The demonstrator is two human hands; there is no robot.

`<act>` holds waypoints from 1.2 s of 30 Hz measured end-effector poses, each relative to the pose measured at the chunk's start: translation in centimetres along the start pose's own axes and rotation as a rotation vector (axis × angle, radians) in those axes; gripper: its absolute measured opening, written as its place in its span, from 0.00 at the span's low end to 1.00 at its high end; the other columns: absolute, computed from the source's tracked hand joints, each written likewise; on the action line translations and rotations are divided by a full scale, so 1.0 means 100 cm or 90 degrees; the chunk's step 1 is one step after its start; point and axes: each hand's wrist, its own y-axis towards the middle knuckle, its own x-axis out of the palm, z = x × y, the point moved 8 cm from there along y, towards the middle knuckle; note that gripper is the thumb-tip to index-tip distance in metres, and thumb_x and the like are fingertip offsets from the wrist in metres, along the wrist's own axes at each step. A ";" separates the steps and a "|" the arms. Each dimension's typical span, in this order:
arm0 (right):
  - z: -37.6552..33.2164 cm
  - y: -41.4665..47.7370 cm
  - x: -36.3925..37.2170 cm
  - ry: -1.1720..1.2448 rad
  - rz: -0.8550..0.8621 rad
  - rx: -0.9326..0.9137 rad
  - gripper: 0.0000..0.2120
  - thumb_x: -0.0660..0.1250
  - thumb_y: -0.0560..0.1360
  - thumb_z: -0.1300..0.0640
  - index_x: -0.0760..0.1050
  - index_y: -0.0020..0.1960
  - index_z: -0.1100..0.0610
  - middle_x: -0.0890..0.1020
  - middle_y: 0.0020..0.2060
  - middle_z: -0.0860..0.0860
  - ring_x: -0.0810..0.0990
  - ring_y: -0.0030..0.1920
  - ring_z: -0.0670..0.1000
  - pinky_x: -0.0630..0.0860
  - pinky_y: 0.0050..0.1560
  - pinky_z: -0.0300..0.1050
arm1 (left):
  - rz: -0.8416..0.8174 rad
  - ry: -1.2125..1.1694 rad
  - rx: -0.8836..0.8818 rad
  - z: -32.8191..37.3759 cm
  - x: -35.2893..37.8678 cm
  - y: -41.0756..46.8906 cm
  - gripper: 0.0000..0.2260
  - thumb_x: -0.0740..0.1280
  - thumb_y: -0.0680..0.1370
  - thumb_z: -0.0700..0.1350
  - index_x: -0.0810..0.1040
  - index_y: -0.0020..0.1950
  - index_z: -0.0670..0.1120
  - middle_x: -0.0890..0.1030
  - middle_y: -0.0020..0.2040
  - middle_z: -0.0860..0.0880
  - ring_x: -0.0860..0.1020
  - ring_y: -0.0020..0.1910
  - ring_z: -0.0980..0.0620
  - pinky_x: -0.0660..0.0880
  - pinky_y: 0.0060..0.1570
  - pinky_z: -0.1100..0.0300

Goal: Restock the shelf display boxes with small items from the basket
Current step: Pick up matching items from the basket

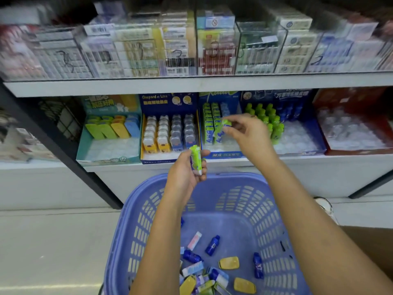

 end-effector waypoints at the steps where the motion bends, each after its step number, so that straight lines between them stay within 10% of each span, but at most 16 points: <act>1: -0.002 -0.002 0.007 -0.015 0.004 -0.018 0.10 0.71 0.72 0.58 0.80 0.53 0.54 0.78 0.39 0.48 0.76 0.38 0.42 0.73 0.43 0.32 | 0.014 -0.011 0.004 0.000 -0.005 0.002 0.20 0.50 0.83 0.45 0.78 0.47 0.38 0.71 0.33 0.47 0.67 0.29 0.54 0.65 0.27 0.64; 13: -0.007 0.004 0.036 -0.099 -0.019 -0.102 0.09 0.72 0.71 0.62 0.83 0.50 0.63 0.80 0.44 0.58 0.79 0.43 0.54 0.75 0.48 0.42 | 0.095 0.009 0.016 -0.003 -0.033 0.010 0.20 0.52 0.83 0.47 0.82 0.49 0.41 0.76 0.29 0.50 0.68 0.24 0.56 0.64 0.21 0.66; 19: -0.014 -0.012 0.034 -0.179 -0.030 -0.125 0.11 0.68 0.75 0.59 0.81 0.56 0.60 0.77 0.50 0.56 0.76 0.41 0.50 0.71 0.45 0.37 | 0.086 -0.074 0.008 -0.004 -0.025 0.009 0.12 0.56 0.82 0.39 0.78 0.49 0.38 0.81 0.39 0.46 0.76 0.35 0.53 0.76 0.36 0.64; 22: -0.012 -0.016 0.026 -0.053 -0.012 -0.006 0.13 0.68 0.74 0.49 0.80 0.55 0.53 0.76 0.46 0.48 0.72 0.33 0.40 0.67 0.39 0.27 | 0.096 0.041 0.099 0.004 -0.022 0.006 0.09 0.61 0.81 0.40 0.76 0.58 0.39 0.78 0.47 0.46 0.79 0.44 0.53 0.80 0.47 0.63; 25: -0.013 -0.022 0.031 0.105 -0.088 0.122 0.10 0.73 0.69 0.47 0.80 0.45 0.52 0.81 0.38 0.48 0.78 0.34 0.45 0.77 0.37 0.39 | 0.118 0.242 0.244 0.022 -0.009 -0.002 0.09 0.65 0.79 0.42 0.75 0.59 0.48 0.81 0.51 0.51 0.80 0.48 0.55 0.78 0.49 0.66; 36: -0.005 -0.012 -0.010 0.174 0.033 0.065 0.08 0.70 0.73 0.64 0.76 0.45 0.52 0.81 0.40 0.47 0.81 0.41 0.46 0.79 0.45 0.39 | 0.092 0.556 0.415 0.022 0.028 -0.008 0.18 0.62 0.80 0.45 0.68 0.71 0.48 0.73 0.66 0.52 0.71 0.65 0.59 0.65 0.62 0.70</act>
